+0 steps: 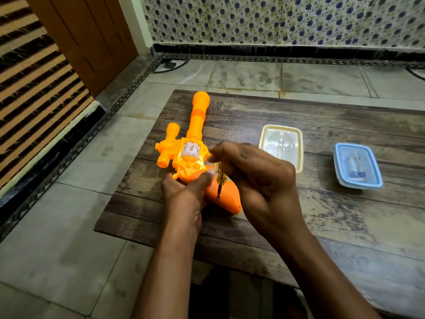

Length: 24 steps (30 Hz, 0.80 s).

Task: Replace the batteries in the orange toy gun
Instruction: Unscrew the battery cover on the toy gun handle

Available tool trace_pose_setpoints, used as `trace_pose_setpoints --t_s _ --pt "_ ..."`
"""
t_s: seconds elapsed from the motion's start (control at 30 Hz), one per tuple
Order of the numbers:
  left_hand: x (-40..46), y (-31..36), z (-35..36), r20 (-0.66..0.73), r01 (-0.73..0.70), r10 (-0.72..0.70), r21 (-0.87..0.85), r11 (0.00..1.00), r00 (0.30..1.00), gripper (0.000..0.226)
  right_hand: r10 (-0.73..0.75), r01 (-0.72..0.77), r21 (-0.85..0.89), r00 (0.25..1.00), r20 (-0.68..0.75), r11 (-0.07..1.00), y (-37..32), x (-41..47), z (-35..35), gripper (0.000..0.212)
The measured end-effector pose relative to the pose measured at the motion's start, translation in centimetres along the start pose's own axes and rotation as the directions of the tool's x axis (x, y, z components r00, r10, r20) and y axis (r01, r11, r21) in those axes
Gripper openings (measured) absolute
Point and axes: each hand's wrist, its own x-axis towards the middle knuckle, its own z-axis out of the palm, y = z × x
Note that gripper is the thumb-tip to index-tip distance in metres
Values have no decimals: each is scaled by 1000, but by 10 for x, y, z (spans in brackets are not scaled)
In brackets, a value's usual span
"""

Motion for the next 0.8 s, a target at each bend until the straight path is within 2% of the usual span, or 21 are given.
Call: trace_pose_setpoints --t_s 0.07,0.17,0.33,0.47,0.57,0.67,0.8 --pt "2 0 0 -8 24 -24 18 1000 1000 63 14 -16 47 999 28 999 -1 -1 -1 22" --pt "6 -3 -1 -18 42 -42 10 999 999 51 9 -10 -17 1000 -25 1000 -2 0 2 18" --pt "6 -3 0 -15 48 -49 -14 999 999 53 1 -1 -2 999 -39 1000 -4 0 6 29" --pt "8 -3 0 -27 76 -76 3 997 997 56 4 -3 25 1000 -8 1000 -6 -2 4 20" --pt "7 -3 0 -25 68 -68 -4 998 997 56 -28 24 -57 998 -57 998 -6 -1 6 12" --pt "6 -3 1 -19 54 -54 -17 998 998 58 -47 42 -82 997 -62 996 -3 1 4 17" --pt "6 -2 1 -10 63 -63 -27 998 998 60 -12 12 -14 1000 -23 1000 -4 1 -3 25"
